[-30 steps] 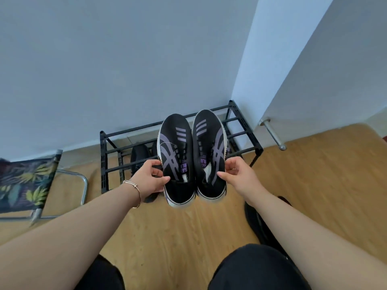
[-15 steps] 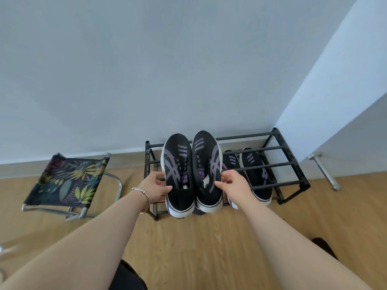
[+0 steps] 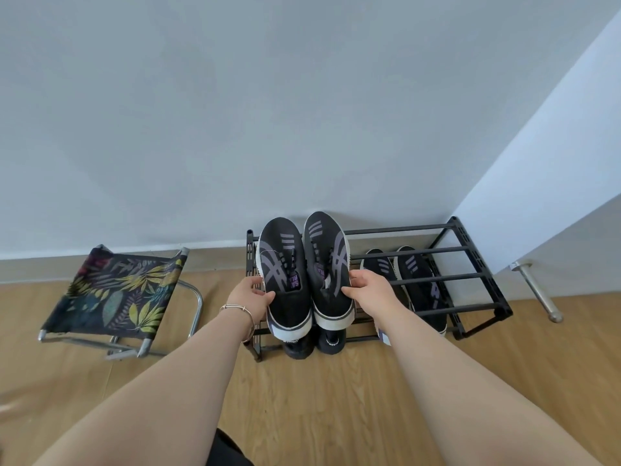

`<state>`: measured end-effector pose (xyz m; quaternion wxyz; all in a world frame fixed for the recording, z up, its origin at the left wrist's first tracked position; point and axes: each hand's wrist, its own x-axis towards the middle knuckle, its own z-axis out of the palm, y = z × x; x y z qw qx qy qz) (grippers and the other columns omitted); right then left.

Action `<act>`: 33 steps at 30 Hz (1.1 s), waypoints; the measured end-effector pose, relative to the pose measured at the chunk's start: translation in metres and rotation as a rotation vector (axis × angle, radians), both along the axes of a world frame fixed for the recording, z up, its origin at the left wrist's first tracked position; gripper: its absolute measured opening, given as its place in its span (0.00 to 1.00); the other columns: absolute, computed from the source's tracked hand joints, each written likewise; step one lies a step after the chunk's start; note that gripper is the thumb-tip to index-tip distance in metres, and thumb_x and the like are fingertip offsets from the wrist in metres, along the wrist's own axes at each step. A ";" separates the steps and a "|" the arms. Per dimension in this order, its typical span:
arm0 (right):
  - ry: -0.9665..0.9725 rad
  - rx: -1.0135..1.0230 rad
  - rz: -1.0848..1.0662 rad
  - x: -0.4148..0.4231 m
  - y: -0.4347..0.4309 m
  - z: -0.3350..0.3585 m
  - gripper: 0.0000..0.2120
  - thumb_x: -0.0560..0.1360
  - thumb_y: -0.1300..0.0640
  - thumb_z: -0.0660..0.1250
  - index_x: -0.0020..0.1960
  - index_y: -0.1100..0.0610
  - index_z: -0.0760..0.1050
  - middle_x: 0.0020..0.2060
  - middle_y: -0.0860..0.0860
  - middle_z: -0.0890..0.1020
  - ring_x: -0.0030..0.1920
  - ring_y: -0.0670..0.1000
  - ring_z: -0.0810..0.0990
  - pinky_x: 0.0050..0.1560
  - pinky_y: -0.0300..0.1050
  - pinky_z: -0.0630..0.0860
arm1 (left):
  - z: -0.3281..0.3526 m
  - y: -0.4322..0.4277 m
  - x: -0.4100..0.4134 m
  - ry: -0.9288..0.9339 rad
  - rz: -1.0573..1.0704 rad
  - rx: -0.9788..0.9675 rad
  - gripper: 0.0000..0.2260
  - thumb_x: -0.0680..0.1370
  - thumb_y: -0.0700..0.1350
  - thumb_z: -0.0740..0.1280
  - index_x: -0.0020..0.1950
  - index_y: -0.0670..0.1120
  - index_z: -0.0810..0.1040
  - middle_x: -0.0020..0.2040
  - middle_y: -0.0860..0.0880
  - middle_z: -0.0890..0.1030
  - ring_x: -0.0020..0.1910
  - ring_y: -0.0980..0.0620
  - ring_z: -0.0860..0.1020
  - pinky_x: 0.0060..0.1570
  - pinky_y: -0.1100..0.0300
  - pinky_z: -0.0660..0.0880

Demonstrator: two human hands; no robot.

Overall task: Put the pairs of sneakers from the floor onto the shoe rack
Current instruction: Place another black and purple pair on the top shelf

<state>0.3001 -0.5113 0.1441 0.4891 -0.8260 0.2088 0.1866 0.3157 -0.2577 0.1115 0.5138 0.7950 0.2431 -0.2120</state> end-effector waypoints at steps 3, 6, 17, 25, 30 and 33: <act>0.006 0.006 0.021 0.002 0.002 0.001 0.21 0.78 0.62 0.71 0.70 0.55 0.75 0.64 0.54 0.82 0.64 0.56 0.79 0.63 0.52 0.75 | -0.003 0.002 0.003 -0.008 0.003 0.014 0.24 0.78 0.40 0.70 0.74 0.47 0.71 0.56 0.47 0.80 0.54 0.44 0.81 0.60 0.44 0.80; 0.015 -0.003 0.023 0.001 0.003 -0.002 0.22 0.78 0.62 0.70 0.71 0.55 0.75 0.65 0.54 0.82 0.65 0.56 0.79 0.64 0.52 0.75 | -0.005 0.004 0.003 -0.021 -0.012 0.050 0.24 0.78 0.42 0.71 0.74 0.48 0.71 0.59 0.47 0.81 0.55 0.44 0.81 0.60 0.44 0.80; -0.031 0.009 0.008 -0.006 0.004 -0.009 0.22 0.76 0.61 0.72 0.70 0.53 0.76 0.63 0.53 0.83 0.64 0.56 0.80 0.66 0.60 0.77 | 0.001 0.006 -0.004 -0.058 -0.011 0.115 0.23 0.77 0.45 0.73 0.71 0.46 0.75 0.58 0.48 0.83 0.55 0.44 0.82 0.60 0.45 0.80; -0.053 -0.107 0.076 -0.009 0.010 -0.006 0.23 0.78 0.56 0.71 0.72 0.54 0.74 0.67 0.52 0.80 0.66 0.55 0.78 0.68 0.52 0.73 | 0.008 -0.001 -0.006 -0.065 -0.133 0.209 0.24 0.79 0.45 0.69 0.74 0.46 0.70 0.64 0.45 0.80 0.58 0.44 0.80 0.60 0.50 0.78; -0.102 -0.247 0.139 -0.017 0.005 -0.002 0.27 0.78 0.51 0.71 0.74 0.57 0.71 0.69 0.53 0.78 0.69 0.55 0.76 0.68 0.51 0.72 | 0.014 -0.009 -0.005 -0.081 -0.163 0.304 0.23 0.79 0.42 0.68 0.74 0.44 0.70 0.64 0.43 0.79 0.59 0.41 0.79 0.60 0.49 0.78; -0.160 -0.345 0.143 -0.024 -0.004 0.001 0.30 0.77 0.46 0.70 0.75 0.54 0.69 0.70 0.53 0.76 0.71 0.55 0.74 0.70 0.53 0.72 | 0.020 -0.017 -0.005 -0.118 -0.136 0.397 0.24 0.78 0.42 0.68 0.74 0.45 0.70 0.67 0.40 0.75 0.61 0.39 0.77 0.62 0.45 0.78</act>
